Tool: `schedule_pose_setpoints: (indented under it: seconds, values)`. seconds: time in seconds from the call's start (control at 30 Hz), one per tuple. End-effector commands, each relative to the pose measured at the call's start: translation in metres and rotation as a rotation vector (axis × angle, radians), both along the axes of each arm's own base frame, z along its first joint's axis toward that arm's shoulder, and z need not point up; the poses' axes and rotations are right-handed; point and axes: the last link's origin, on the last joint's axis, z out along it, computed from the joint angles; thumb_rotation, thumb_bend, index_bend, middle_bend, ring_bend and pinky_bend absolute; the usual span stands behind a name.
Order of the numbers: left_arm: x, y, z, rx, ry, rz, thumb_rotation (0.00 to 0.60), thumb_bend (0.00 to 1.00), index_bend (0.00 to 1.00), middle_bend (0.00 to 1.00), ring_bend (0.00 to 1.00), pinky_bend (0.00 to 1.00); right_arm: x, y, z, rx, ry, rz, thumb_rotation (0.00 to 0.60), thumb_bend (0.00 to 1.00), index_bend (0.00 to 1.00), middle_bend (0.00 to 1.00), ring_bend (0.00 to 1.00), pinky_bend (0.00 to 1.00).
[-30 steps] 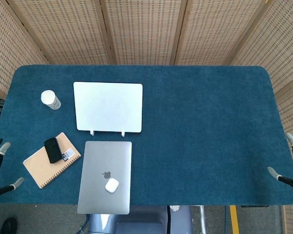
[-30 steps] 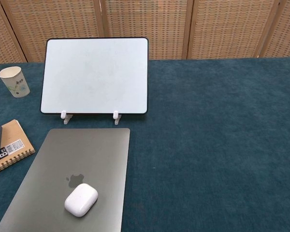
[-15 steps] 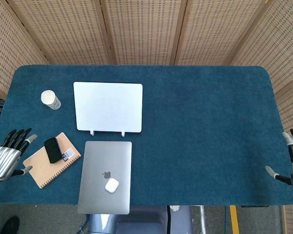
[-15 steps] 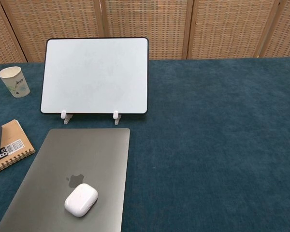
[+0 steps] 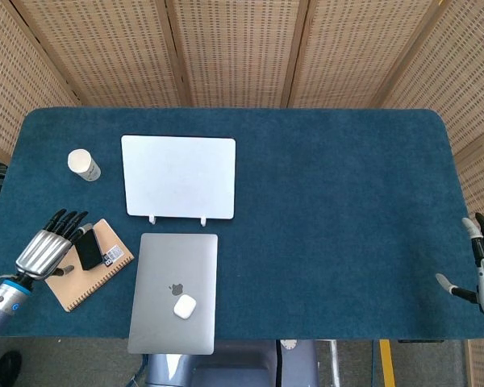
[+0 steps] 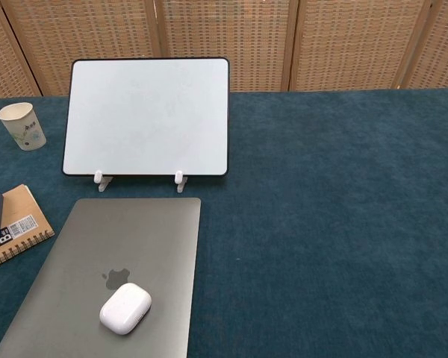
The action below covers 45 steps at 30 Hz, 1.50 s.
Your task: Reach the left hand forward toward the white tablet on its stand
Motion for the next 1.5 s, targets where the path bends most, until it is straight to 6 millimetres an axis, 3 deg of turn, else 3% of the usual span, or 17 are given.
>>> schedule_pose_setpoints:
  seconds: [0.03, 0.27, 0.4, 0.6, 0.73, 0.9, 1.13, 1.33, 1.5]
  values:
    - [0.004, 0.005, -0.01, -0.022, 0.002, -0.014, 0.6, 0.1, 0.14, 0.0, 0.0, 0.0, -0.001, 0.0, 0.001, -0.003, -0.002, -0.003, 0.6, 0.0, 0.0, 0.0, 0.0, 0.0]
    - [0.009, 0.011, -0.024, -0.047, 0.043, -0.037, 0.6, 0.16, 0.19, 0.03, 0.0, 0.0, -0.003, -0.002, 0.001, -0.004, -0.007, -0.01, 0.6, 0.0, 0.0, 0.0, 0.0, 0.0]
    - [0.013, 0.012, -0.028, -0.055, 0.047, -0.045, 0.6, 0.21, 0.36, 0.23, 0.1, 0.12, -0.003, -0.002, 0.002, -0.006, -0.013, -0.01, 0.6, 0.0, 0.0, 0.0, 0.0, 0.0]
    - [0.015, 0.011, -0.03, -0.05, 0.045, -0.047, 0.6, 0.29, 0.53, 0.42, 0.25, 0.24, -0.004, -0.002, 0.004, -0.011, -0.024, -0.009, 0.6, 0.0, 0.0, 0.0, 0.0, 0.0]
    - [0.02, 0.012, -0.024, -0.014, 0.014, -0.071, 0.6, 0.3, 0.54, 0.43, 0.26, 0.27, -0.004, -0.002, 0.004, -0.01, -0.027, -0.008, 0.6, 0.0, 0.0, 0.0, 0.0, 0.0]
    - [0.044, 0.019, -0.001, 0.136, -0.052, -0.194, 0.6, 0.29, 0.56, 0.44, 0.27, 0.27, -0.004, -0.002, 0.005, -0.008, -0.031, -0.007, 0.6, 0.0, 0.0, 0.0, 0.0, 0.0]
    - [0.085, 0.039, 0.012, 0.39, -0.148, -0.364, 0.6, 0.27, 0.57, 0.45, 0.28, 0.27, -0.004, -0.002, 0.005, -0.005, -0.035, -0.007, 0.6, 0.0, 0.0, 0.0, 0.0, 0.0]
    - [0.117, 0.07, -0.013, 0.493, -0.168, -0.363, 0.6, 0.26, 0.57, 0.45, 0.28, 0.27, -0.005, -0.002, 0.006, 0.001, -0.048, -0.01, 0.6, 0.0, 0.0, 0.0, 0.0, 0.0]
    - [0.132, 0.095, -0.042, 0.477, -0.114, -0.318, 0.6, 0.26, 0.57, 0.45, 0.28, 0.27, -0.007, -0.004, 0.007, 0.006, -0.063, -0.016, 0.6, 0.0, 0.0, 0.0, 0.0, 0.0]
